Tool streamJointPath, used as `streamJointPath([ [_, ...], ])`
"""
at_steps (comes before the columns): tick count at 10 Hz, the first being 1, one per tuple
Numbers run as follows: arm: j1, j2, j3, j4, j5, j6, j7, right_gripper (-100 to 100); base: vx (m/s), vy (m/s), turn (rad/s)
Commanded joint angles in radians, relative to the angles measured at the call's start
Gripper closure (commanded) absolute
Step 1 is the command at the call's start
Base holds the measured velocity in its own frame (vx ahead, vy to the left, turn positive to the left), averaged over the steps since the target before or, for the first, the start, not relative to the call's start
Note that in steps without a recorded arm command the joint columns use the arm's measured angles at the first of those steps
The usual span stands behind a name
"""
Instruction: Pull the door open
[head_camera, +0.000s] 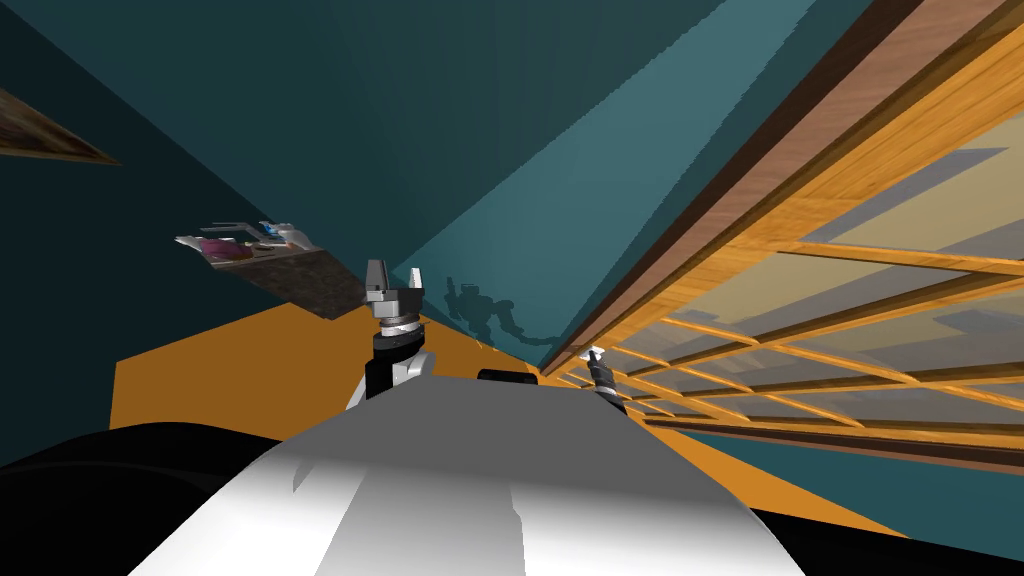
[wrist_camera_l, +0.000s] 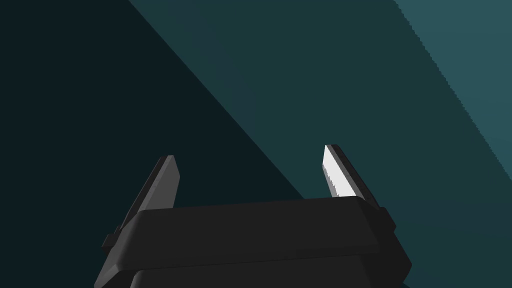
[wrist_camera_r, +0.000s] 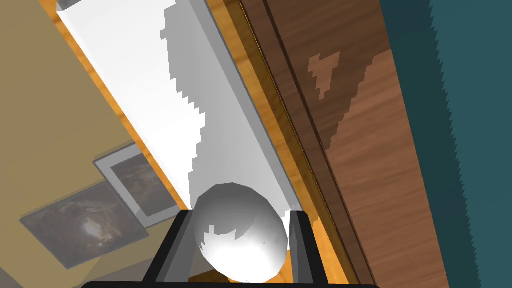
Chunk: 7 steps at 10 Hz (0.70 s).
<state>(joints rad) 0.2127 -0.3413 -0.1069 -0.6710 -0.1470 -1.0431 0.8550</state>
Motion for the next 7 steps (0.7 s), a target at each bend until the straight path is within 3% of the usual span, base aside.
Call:
streamJointPath([
  [1, -0.002, 0.000, 0.001, 0.003, -0.009, 0.002, -0.049, 100, -0.026, -0.015, 0.025],
  [7, -0.017, 0.003, 0.011, 0.006, -0.034, 0.011, -0.196, 100, -0.039, -0.013, 0.034],
])
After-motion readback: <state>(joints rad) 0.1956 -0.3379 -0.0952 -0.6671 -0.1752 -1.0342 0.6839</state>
